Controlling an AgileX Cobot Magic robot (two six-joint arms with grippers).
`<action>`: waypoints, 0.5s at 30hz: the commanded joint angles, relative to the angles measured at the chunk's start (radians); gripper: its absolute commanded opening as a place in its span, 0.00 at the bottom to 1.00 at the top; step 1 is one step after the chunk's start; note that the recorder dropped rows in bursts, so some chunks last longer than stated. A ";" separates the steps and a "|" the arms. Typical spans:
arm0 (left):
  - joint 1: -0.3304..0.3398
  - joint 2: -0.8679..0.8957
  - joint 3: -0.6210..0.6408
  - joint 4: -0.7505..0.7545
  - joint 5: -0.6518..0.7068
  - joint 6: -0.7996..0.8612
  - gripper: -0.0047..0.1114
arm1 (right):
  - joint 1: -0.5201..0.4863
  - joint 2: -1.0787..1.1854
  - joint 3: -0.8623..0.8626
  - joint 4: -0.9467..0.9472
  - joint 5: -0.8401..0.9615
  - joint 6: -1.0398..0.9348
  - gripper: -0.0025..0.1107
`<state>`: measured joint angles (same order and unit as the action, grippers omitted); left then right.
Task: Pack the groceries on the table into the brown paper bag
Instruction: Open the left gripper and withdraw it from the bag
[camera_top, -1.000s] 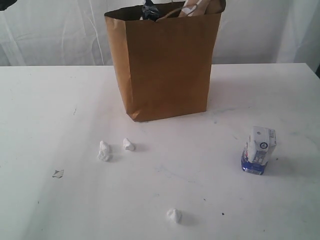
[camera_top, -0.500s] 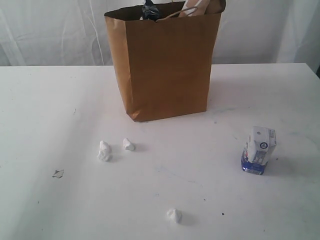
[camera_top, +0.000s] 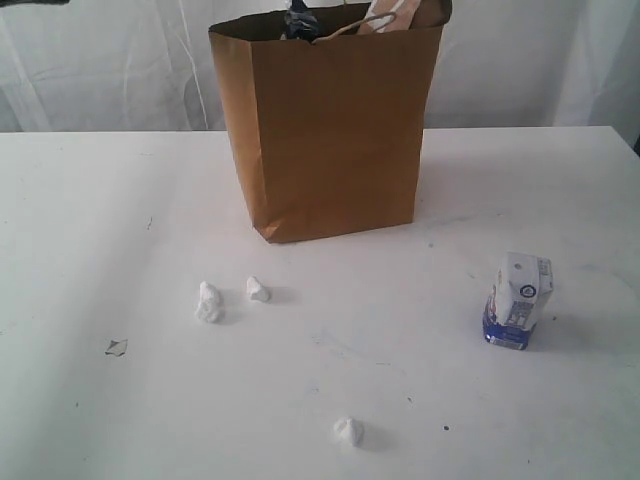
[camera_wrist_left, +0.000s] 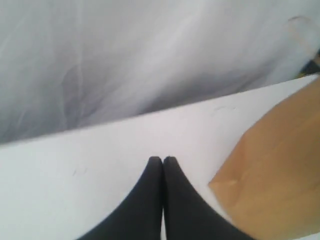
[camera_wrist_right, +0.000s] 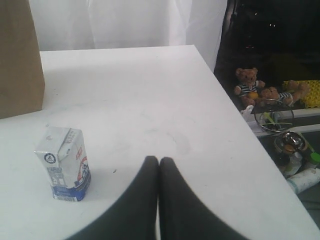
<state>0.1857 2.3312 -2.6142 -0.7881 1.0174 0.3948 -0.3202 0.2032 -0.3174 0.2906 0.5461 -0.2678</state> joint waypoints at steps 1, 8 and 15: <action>-0.038 -0.051 -0.004 0.380 0.125 -0.352 0.04 | 0.002 -0.001 0.005 0.033 -0.020 0.005 0.02; -0.144 -0.100 -0.004 0.512 0.194 -0.443 0.04 | 0.002 -0.001 0.005 0.035 -0.032 0.005 0.02; -0.312 -0.176 -0.004 0.788 0.182 -0.524 0.04 | 0.027 -0.031 0.005 0.048 -0.051 0.005 0.02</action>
<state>-0.0762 2.1964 -2.6142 -0.1074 1.1320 -0.0791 -0.3076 0.1875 -0.3167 0.3336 0.5130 -0.2678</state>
